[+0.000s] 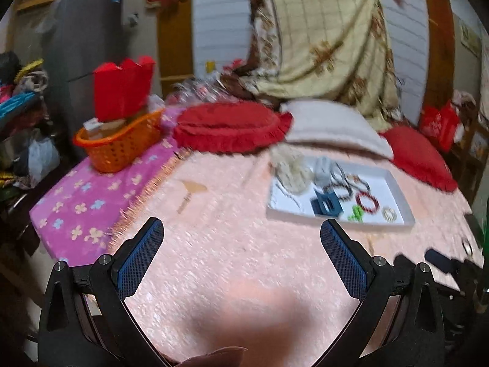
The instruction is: Organize jewelry
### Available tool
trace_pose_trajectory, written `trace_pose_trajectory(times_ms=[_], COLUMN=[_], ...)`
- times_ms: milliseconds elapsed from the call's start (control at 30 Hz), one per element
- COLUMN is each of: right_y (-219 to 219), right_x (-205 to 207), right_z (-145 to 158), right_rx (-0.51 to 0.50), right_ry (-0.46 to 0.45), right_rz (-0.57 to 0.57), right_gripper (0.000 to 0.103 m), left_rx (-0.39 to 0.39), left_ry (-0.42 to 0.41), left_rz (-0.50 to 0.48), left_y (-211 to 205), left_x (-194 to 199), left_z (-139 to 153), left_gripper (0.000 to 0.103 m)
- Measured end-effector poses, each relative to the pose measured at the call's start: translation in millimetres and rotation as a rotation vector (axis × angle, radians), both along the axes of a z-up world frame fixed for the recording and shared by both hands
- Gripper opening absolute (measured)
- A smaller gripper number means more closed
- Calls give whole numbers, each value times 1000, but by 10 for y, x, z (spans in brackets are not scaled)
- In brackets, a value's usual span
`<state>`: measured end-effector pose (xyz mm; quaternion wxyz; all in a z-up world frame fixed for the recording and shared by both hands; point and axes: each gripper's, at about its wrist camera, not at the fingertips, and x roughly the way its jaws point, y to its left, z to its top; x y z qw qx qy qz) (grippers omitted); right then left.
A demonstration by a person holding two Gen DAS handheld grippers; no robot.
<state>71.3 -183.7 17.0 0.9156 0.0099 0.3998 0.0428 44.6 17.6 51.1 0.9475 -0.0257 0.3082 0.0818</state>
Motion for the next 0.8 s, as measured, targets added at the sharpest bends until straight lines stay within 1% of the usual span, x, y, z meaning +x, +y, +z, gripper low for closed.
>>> trace_pose_trajectory(times_ms=[100,200,300,400,500,567,667,800], right_y=[-37,-66,-102,-139,-187,-217,-275,-307], right_x=[0,7,6,6,30,61,73,45], right_z=[-63,-128,-177,-199,-236,-283,-320,-289], right_rx=[-14,-7,5,-2,-9,-27,-14,-8], right_ry=[9,19,28,29,44,72,93,85], right_rz=[-1,4,10,6,-8,-28,-40,-45], right_gripper=[57,57,58,58,58,58,58,58], left_rx=[7,10,-19,-38,-30,-24,-14,-11], left_ry=[55,110,158,179,187,195,208,227], left_rz=[-14,-25,-45,-49,-48,-53,-62,-77], left_y=[-105,-196,-265,-301,-342,-372,-392,-413], left_x=[61,119,168,191,197,192,184,184], left_z=[-93,-201,-263,-287,-298,-322,-363,-411], left_gripper=[103,103,103,103,103,103,103,103])
